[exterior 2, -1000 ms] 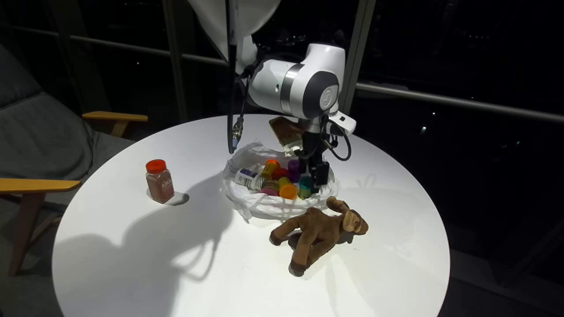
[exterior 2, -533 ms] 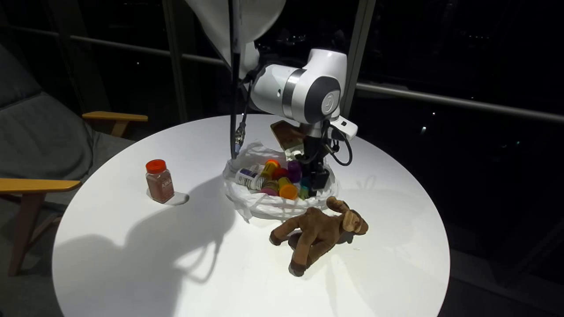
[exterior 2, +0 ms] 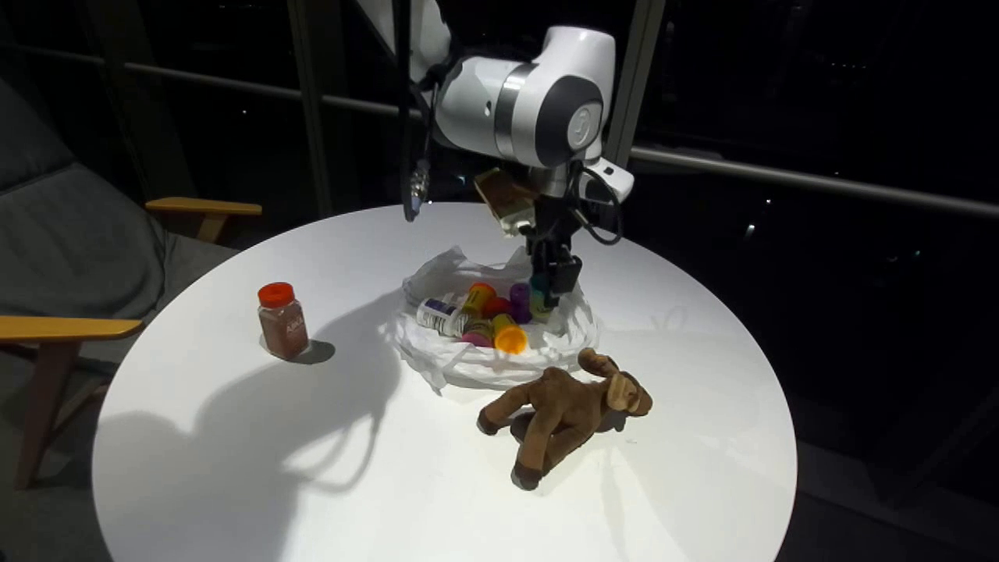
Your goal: Remove the objects in the plastic and put them on the table
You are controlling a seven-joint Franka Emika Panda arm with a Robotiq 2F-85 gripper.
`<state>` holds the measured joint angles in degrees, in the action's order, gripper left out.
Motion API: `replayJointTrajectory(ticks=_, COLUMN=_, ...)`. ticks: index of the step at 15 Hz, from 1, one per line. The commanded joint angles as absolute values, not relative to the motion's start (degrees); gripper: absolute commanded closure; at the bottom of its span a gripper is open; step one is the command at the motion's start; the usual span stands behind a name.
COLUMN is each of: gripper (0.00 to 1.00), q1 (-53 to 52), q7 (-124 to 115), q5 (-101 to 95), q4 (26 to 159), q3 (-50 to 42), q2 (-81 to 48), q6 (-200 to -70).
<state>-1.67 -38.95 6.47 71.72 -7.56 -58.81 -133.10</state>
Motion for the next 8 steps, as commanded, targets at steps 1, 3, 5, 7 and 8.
replayJointTrajectory(ticks=1, gripper=0.73, q1=-4.53, q7=-38.24, q5=6.06, q4=85.17, q3=-7.23, q2=-47.01, q6=-134.08)
replayJointTrajectory(ticks=3, gripper=0.73, q1=-5.91, q7=-37.6, q5=5.76, q4=90.4, q3=-6.76, q2=-42.95, q6=-133.48)
replayJointTrajectory(ticks=5, gripper=0.73, q1=-6.94, q7=-37.67, q5=6.2, q4=95.99, q3=-5.99, q2=-39.95, q6=-133.6)
replayJointTrajectory(ticks=7, gripper=0.73, q1=-7.84, q7=-38.17, q5=6.5, q4=101.99, q3=-5.4, q2=-37.6, q6=-135.5)
replayJointTrajectory(ticks=8, gripper=0.73, q1=-8.05, q7=-38.41, q5=6.68, q4=105.1, q3=-5.21, q2=-36.89, q6=-136.71)
